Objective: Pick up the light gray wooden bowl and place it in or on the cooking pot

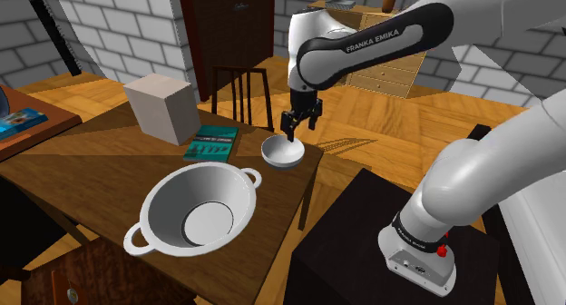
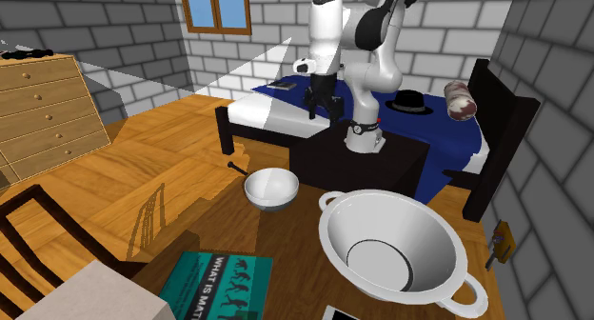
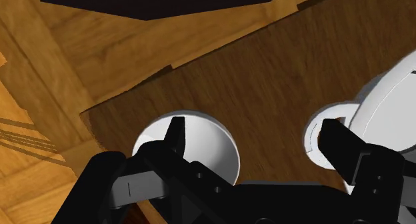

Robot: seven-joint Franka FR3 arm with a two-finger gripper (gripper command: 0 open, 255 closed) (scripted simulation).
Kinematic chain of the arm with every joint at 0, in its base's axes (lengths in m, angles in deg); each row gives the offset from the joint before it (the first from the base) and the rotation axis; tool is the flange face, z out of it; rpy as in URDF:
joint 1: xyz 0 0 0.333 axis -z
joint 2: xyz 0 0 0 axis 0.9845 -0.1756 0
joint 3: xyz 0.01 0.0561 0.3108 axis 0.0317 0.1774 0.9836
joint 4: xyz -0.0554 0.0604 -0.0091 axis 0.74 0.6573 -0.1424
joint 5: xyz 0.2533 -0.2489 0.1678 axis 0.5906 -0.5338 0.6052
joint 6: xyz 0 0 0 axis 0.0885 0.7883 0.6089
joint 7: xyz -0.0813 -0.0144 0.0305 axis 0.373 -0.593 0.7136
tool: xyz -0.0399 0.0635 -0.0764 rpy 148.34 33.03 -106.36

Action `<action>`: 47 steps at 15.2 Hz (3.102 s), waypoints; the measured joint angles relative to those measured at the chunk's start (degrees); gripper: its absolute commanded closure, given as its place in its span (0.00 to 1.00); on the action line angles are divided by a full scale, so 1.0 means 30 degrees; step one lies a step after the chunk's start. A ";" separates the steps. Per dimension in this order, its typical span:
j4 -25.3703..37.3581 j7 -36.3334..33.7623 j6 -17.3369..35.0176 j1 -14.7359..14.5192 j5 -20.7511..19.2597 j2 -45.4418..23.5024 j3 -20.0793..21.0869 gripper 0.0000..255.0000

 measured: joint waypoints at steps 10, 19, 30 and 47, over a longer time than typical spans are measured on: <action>0.1920 -0.2161 0.5816 0.0534 -0.2615 -0.7400 0.0632 0.00; 0.5746 -0.4442 0.8424 0.0084 -0.5650 -1.3749 -0.0129 0.00; 0.6011 -0.4936 0.9939 -0.0079 -0.6380 -1.5526 -0.0585 0.00; 0.5878 -0.4730 0.9426 0.0021 -0.6144 -1.4867 -0.0432 1.00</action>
